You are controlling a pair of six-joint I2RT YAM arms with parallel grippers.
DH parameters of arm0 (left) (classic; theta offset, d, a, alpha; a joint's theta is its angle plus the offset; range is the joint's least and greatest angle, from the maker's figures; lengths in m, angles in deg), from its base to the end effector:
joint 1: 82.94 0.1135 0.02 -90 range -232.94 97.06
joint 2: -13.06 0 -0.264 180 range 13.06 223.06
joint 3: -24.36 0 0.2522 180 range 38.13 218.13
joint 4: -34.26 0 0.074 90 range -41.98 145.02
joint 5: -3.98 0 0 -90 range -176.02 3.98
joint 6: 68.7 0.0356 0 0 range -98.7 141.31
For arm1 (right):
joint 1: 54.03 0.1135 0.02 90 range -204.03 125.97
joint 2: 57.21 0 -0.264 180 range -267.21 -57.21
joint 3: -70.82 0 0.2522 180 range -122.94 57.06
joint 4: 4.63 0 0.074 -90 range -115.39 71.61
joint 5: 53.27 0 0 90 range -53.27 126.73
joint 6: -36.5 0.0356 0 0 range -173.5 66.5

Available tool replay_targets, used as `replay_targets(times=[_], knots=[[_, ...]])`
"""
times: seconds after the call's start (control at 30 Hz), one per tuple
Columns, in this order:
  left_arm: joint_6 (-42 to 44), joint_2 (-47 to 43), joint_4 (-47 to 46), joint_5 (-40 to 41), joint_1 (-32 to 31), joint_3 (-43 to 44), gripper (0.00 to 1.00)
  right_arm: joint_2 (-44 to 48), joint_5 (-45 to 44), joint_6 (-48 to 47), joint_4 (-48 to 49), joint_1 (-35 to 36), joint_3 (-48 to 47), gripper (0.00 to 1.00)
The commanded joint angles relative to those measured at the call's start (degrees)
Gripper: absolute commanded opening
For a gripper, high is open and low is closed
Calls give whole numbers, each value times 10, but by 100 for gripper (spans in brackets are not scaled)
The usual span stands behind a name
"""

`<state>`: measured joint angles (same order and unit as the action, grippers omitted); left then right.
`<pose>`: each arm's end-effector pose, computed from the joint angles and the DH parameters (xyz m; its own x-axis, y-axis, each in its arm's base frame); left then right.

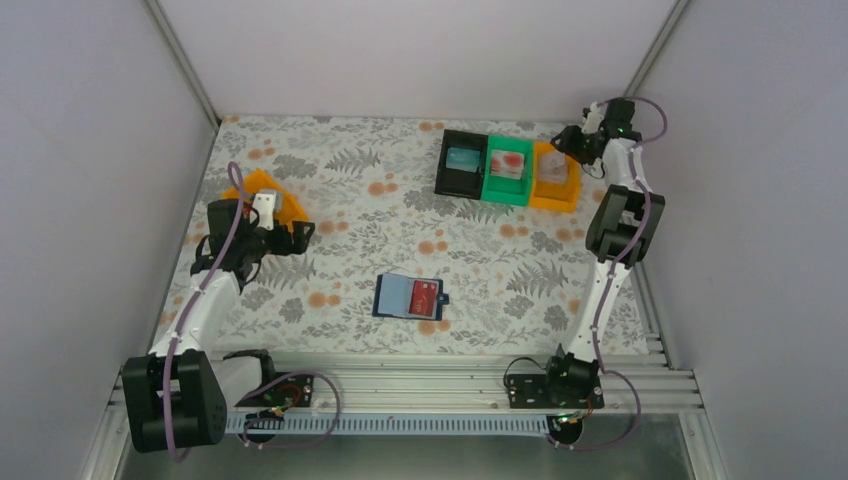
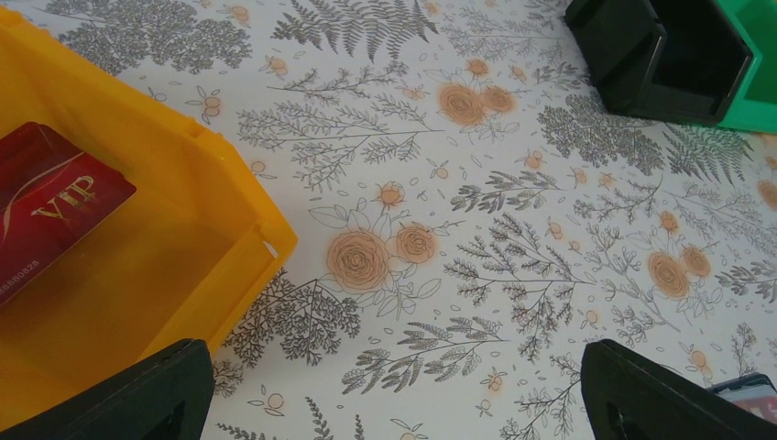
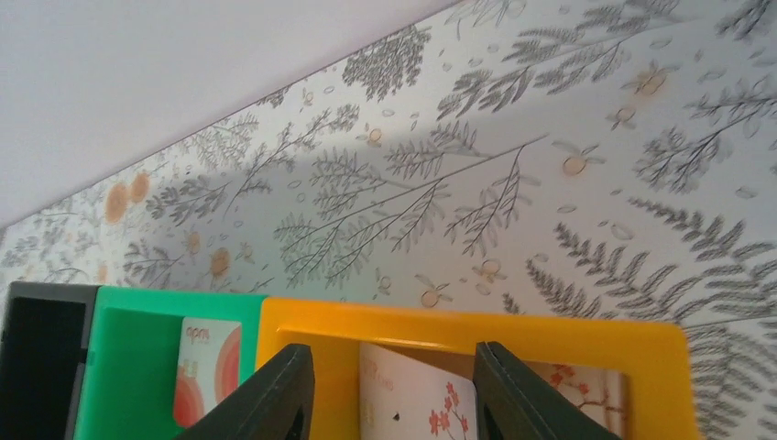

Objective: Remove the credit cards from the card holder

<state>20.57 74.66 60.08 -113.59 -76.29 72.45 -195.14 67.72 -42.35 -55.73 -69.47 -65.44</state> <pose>0.2217 0.0093 0.2199 -0.6327 -0.0851 -0.7697 0.2449 0.9209 -0.3032 0.5170 -0.1238 0.1998 -0.7669 0.3838 -0.5143 0.0777 0.8511 0.5192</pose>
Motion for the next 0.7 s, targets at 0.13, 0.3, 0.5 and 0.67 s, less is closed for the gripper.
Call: replay_targets(times=[0.13,0.3,0.5,0.67], knots=[[-8,-8,-12,-17,4,-6,100,36,-78,13,25,5,8,53],[-9,-12,-10,-21,4,-5,100,54,-133,38,45,5,39,60],[-3,-19,-7,-25,4,-5,100,131,-133,77,167,5,171,69],[-4,-26,-12,-44,3,-4,100,224,-156,93,260,35,293,68]])
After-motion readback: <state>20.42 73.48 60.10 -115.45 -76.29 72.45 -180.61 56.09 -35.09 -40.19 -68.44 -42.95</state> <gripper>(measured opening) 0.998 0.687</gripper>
